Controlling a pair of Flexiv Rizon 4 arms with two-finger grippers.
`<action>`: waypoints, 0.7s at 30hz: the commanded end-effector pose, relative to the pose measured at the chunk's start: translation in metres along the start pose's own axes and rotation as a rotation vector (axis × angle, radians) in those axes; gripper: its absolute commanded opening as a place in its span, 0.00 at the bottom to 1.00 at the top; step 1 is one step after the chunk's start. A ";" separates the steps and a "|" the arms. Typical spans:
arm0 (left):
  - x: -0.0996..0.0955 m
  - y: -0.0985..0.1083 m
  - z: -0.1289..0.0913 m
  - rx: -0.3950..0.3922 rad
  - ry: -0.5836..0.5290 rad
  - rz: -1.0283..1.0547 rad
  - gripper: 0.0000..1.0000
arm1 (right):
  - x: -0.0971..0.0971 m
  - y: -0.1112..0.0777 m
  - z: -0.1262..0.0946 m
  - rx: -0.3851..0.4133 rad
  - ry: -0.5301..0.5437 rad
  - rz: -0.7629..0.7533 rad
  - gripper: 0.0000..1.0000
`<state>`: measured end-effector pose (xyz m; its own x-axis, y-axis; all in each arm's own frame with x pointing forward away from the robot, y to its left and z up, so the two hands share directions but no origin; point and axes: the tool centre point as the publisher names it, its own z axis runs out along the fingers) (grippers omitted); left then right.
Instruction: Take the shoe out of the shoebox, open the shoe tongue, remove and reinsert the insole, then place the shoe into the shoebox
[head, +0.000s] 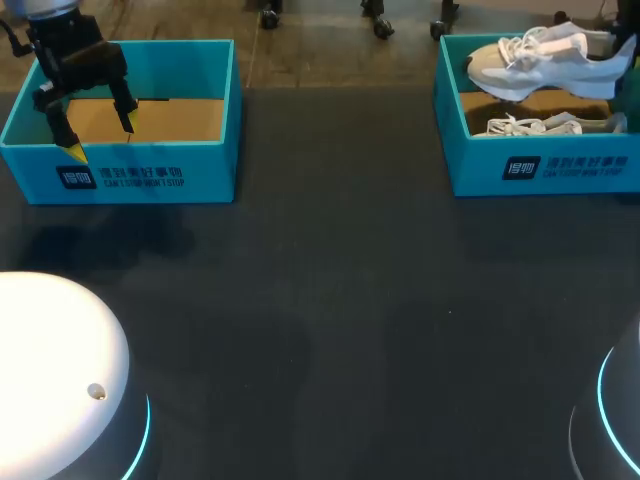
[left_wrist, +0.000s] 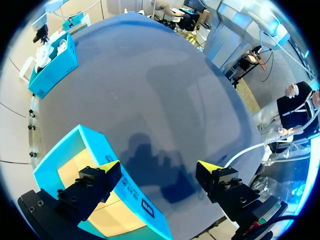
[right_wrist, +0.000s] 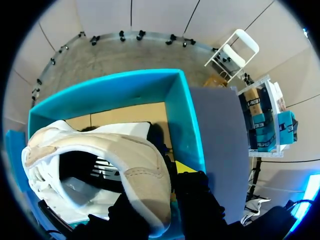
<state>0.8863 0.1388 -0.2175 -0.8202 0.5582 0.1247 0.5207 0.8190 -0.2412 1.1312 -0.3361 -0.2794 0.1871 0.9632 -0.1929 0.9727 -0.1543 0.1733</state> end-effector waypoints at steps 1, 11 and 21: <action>0.001 0.000 0.000 -0.002 0.000 0.001 1.00 | 0.007 0.009 0.003 0.018 -0.020 -0.001 0.00; 0.001 0.000 0.000 -0.002 0.000 0.001 1.00 | 0.012 0.006 0.017 0.032 -0.032 0.011 0.00; 0.001 0.000 0.000 -0.002 0.000 0.001 1.00 | 0.012 0.000 0.027 0.053 -0.028 0.036 0.00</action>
<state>0.8863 0.1388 -0.2175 -0.8202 0.5583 0.1247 0.5207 0.8189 -0.2412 1.1338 -0.3308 -0.3053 0.2229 0.9511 -0.2137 0.9713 -0.1979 0.1321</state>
